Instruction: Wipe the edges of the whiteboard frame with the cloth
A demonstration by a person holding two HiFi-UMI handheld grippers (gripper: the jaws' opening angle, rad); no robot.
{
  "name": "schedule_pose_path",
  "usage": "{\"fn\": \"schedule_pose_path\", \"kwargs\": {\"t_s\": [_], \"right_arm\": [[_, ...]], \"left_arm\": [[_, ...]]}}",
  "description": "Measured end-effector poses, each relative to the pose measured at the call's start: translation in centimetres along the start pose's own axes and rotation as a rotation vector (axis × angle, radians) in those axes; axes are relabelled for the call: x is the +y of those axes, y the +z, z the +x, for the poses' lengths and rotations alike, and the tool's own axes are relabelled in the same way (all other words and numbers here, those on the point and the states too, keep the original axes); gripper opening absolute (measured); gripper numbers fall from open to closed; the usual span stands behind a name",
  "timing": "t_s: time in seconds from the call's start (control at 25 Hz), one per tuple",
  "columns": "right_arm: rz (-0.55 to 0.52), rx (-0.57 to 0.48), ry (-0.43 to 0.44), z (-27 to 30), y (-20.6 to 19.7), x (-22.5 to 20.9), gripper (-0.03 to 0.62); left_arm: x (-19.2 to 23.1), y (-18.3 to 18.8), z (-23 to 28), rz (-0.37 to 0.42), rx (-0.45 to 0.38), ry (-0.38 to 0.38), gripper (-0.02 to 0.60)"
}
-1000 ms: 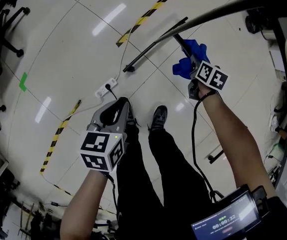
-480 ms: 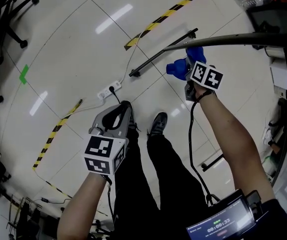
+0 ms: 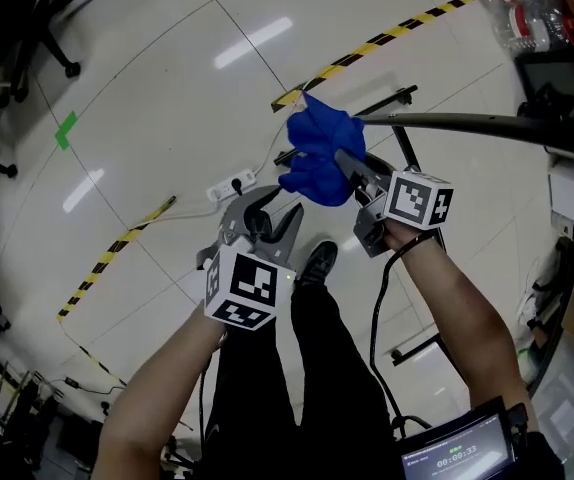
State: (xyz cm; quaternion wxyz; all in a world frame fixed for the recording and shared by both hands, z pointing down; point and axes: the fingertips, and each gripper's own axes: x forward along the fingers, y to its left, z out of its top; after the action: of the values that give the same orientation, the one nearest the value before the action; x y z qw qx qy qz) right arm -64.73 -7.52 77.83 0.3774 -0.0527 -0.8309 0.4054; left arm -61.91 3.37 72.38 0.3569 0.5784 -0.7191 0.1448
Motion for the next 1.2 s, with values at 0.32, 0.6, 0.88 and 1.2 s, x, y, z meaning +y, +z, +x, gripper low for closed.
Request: {"fn": "schedule_pose_path", "kwargs": {"t_s": [0.32, 0.6, 0.88, 1.2], "right_arm": [[-0.030, 0.177, 0.482, -4.8, -1.2, 12.1, 0.082], [-0.186, 0.196, 0.553, -7.9, -1.7, 13.8, 0.194], [-0.131, -0.099, 0.353, -9.5, 2.5, 11.1, 0.179], [-0.244, -0.095, 0.133, -10.5, -0.3, 6.9, 0.115]], "left_arm": [[-6.4, 3.4, 3.6, 0.602, -0.023, -0.276, 0.554], [-6.8, 4.6, 3.5, 0.634, -0.044, -0.294, 0.189], [0.6, 2.9, 6.8, 0.211, 0.106, -0.139, 0.141], [3.6, 7.2, 16.0, -0.255, 0.128, -0.205, 0.146]]}}
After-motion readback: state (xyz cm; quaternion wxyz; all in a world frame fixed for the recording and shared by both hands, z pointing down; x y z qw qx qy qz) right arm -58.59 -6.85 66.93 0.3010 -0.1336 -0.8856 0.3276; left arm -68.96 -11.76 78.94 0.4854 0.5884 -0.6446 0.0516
